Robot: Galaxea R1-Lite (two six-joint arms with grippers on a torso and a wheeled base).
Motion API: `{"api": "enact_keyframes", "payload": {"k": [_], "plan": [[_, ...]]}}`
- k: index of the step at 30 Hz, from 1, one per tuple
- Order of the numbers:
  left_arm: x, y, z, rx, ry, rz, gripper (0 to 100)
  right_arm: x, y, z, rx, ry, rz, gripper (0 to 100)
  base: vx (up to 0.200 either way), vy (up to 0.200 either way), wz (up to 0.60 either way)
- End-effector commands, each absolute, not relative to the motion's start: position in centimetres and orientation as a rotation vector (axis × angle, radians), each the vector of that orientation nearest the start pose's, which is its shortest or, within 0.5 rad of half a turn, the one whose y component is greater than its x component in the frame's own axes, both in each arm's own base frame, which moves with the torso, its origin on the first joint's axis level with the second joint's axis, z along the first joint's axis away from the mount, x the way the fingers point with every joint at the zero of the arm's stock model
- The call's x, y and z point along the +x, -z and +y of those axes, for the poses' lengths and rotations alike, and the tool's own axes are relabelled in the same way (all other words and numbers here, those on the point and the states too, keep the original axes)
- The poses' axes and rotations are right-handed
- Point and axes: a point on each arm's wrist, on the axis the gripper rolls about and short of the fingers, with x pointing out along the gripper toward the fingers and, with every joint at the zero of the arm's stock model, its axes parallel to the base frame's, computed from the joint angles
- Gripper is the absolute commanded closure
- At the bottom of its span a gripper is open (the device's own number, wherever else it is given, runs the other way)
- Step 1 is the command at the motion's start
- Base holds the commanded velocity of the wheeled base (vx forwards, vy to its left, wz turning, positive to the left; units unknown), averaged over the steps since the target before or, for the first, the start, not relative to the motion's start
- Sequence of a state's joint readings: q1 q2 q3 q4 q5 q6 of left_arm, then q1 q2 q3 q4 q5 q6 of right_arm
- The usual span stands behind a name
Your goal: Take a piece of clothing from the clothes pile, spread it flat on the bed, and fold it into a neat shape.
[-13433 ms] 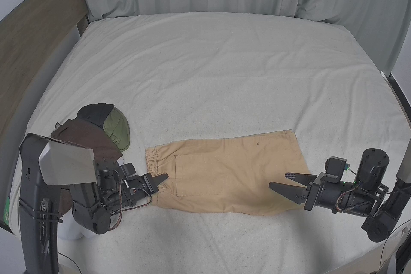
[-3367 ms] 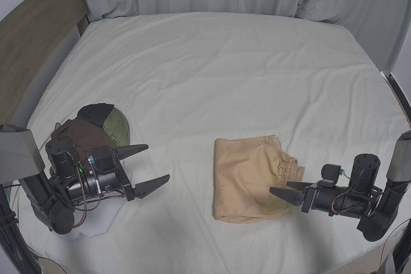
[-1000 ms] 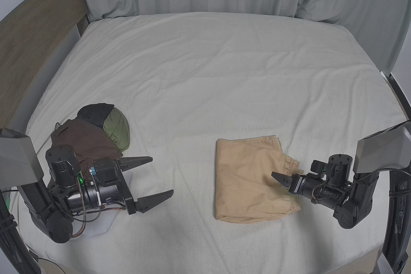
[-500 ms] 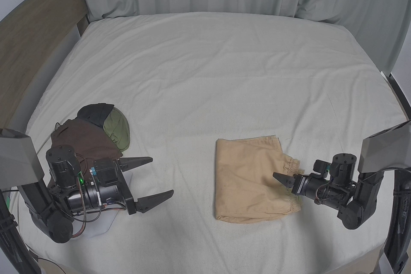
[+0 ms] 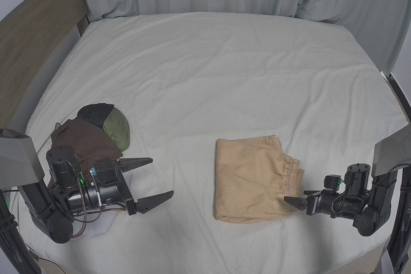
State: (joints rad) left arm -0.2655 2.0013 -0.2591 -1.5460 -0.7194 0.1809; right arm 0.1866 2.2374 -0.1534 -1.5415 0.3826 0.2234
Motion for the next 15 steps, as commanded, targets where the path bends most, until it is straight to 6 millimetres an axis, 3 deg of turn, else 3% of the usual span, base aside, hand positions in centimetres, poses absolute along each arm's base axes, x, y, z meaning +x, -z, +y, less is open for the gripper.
{"api": "enact_keyframes", "payload": {"k": [1, 15], "plan": [[25.2, -6.8, -8.3, 0.119, 0.995, 0.113, 0, 24.1, 2.1, 5.0, 0.271, -0.468, 0.680, 0, 0.000, 0.000, 0.00], [25.2, -6.8, -8.4, 0.119, 0.995, 0.115, 0, 24.6, 4.0, 5.2, 0.280, -0.458, 0.736, 0, 0.000, 0.000, 0.00]]}}
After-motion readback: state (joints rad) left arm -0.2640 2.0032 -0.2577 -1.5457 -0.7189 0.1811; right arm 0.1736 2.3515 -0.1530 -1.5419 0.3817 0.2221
